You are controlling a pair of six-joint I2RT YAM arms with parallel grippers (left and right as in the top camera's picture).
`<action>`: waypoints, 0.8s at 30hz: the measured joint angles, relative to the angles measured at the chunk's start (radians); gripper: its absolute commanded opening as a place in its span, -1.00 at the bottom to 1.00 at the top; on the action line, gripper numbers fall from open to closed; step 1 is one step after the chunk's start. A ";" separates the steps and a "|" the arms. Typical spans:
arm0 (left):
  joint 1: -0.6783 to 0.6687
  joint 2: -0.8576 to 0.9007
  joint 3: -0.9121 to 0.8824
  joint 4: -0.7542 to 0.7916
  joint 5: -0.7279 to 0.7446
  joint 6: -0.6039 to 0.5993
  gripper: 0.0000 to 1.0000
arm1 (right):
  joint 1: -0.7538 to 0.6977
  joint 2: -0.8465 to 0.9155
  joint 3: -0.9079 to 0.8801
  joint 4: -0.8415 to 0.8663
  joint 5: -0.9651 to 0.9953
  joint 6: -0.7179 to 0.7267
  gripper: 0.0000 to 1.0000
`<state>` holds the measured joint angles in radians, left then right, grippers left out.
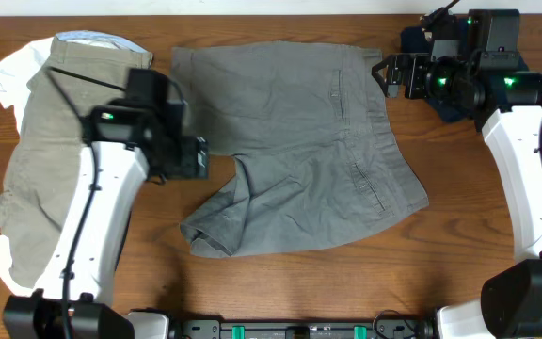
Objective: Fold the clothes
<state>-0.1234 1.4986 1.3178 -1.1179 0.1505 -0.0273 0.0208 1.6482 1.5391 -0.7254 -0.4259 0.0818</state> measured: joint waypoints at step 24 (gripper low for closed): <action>-0.317 0.004 -0.304 0.141 0.000 0.024 0.61 | 0.000 0.000 0.000 -0.014 0.000 -0.004 0.98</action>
<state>-0.4404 1.5028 1.0134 -0.9771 0.1505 -0.0029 0.0208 1.6482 1.5391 -0.7395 -0.4259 0.0780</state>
